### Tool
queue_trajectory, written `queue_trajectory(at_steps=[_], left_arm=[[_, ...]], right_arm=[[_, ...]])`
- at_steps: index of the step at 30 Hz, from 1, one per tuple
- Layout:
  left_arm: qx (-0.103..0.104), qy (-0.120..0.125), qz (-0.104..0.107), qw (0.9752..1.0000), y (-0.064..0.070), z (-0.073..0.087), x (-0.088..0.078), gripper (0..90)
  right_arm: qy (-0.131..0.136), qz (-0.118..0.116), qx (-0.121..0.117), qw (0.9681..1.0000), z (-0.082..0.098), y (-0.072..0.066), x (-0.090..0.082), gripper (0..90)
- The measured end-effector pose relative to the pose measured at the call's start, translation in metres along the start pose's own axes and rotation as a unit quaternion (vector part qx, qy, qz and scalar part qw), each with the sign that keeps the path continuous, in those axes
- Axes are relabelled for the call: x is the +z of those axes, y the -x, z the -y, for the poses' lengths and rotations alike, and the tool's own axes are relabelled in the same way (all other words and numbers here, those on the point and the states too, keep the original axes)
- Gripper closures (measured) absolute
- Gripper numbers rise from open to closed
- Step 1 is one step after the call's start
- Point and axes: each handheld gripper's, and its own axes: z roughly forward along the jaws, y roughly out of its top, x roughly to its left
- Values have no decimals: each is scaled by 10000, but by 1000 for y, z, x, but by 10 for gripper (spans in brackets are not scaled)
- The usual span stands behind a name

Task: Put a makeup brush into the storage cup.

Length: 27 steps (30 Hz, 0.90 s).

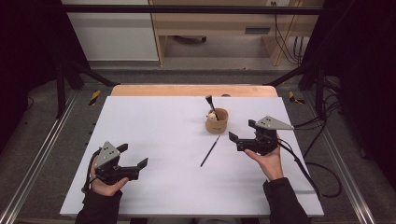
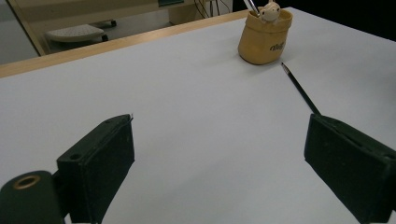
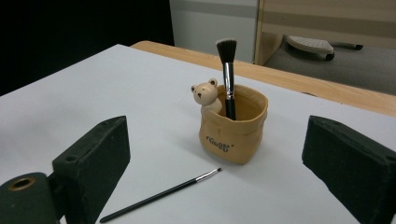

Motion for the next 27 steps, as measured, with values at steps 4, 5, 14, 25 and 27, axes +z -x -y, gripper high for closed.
queue_trajectory(at_steps=[4, 5, 14, 25, 27], left_arm=[[-8, -3, -1, 10000, 0, 0, 0, 78], [-6, -3, -1, 10000, 0, 0, 0, 78], [3, -4, -9, 10000, 1, 0, 0, 75], [-34, -8, -16, 10000, -1, 1, 0, 74], [-41, -1, -20, 10000, -1, 1, 0, 74]], right_arm=[[16, -14, 61, 10000, 6, 0, -10, 68], [23, -21, 80, 10000, 7, 0, -12, 68], [86, 13, 141, 9999, 22, 1, -31, 48], [159, -67, 70, 9998, 38, -5, -49, 34], [126, -50, 82, 9999, 41, -5, -50, 33]])
